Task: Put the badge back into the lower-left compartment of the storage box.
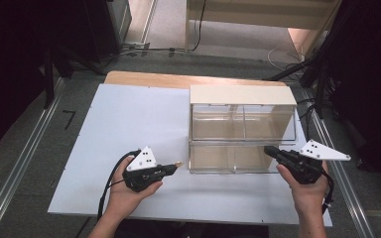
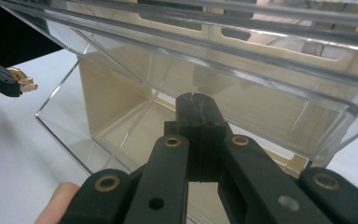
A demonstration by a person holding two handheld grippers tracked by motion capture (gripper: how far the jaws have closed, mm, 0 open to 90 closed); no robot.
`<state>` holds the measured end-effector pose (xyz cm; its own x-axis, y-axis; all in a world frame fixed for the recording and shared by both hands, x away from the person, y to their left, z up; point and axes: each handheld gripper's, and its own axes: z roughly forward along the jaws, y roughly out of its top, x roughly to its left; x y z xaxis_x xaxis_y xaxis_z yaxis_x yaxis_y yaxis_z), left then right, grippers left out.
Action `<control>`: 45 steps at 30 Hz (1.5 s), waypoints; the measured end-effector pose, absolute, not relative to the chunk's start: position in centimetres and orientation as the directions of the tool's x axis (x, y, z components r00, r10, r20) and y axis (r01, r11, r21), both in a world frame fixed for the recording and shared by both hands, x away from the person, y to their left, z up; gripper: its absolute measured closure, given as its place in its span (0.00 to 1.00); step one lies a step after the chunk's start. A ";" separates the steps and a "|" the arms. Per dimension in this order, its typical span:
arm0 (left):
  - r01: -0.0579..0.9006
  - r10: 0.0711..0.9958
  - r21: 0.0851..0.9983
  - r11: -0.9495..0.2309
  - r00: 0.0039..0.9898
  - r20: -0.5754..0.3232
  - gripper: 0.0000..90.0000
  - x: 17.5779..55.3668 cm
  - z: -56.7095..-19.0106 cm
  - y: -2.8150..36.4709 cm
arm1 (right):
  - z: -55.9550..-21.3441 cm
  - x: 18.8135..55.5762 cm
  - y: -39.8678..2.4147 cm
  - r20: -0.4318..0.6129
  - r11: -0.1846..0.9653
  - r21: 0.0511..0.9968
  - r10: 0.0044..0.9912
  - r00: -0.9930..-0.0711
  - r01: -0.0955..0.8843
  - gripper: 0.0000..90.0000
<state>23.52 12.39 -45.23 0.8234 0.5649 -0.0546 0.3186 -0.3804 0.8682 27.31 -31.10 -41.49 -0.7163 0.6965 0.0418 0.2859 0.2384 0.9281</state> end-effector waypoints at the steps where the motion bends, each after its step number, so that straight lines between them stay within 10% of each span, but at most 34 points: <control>1: 0.317 0.564 0.871 -0.374 0.824 -0.057 0.98 23.5 -45.2 12.3 | -41.5 27.3 -31.1 0.042 0.238 0.928 0.696 -0.717 0.286 0.98; 45: 0.292 0.539 0.890 -0.350 0.840 -0.064 0.98 24.3 -44.1 9.6 | -41.5 27.3 -31.1 0.037 0.240 0.928 0.699 -0.714 0.284 0.98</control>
